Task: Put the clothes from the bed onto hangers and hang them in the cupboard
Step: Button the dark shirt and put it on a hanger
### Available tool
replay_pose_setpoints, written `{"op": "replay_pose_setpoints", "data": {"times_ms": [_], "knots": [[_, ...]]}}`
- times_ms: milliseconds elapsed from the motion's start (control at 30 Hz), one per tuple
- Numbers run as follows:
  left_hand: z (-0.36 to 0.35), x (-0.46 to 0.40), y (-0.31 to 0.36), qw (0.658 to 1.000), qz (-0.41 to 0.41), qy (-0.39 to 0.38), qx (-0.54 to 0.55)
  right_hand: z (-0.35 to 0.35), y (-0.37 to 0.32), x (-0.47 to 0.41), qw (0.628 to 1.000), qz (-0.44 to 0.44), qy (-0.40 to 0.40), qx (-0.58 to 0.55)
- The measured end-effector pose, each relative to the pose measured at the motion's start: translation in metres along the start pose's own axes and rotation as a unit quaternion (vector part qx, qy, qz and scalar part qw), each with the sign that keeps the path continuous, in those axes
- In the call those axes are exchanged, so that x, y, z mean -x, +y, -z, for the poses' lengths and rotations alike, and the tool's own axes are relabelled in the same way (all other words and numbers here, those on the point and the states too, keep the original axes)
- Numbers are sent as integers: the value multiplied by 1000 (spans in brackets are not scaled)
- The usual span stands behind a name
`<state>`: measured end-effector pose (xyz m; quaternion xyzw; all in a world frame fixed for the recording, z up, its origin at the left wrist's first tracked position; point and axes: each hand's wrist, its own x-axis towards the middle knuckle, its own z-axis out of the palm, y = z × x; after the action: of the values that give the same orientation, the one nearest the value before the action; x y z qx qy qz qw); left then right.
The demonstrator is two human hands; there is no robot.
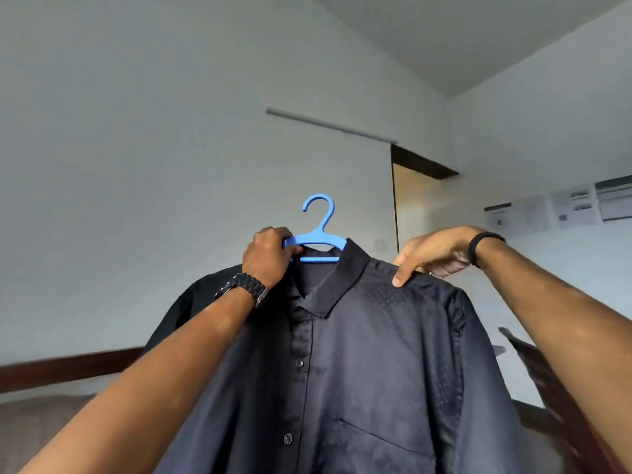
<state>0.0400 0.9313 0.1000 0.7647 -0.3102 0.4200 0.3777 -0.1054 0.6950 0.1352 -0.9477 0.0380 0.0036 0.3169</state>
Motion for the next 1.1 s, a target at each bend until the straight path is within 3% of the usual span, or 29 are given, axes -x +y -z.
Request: {"op": "replay_pose_setpoints", "data": {"times_ms": [100, 333, 533, 633, 800, 967, 1100], "knots": [[-71, 1, -2, 999, 9, -27, 15, 9, 63, -25, 997, -44, -14, -58], [-255, 0, 16, 997, 10, -11, 78, 57, 216, -73, 987, -88, 43, -126], [-353, -25, 65, 992, 11, -66, 111, 122, 299, -76, 984, -82, 126, -94], [-373, -64, 94, 983, 40, -102, 148, 174, 306, -62, 970, -58, 201, -124], [-383, -172, 172, 969, 11, -146, 200, 290, 281, -15, 950, -48, 279, -135], [-379, -295, 297, 929, -52, -204, 305, 414, 235, 73, 928, -82, 351, -96], [-371, -357, 412, 918, -116, -198, 322, 481, 198, 154, 890, -100, 440, -64]]}}
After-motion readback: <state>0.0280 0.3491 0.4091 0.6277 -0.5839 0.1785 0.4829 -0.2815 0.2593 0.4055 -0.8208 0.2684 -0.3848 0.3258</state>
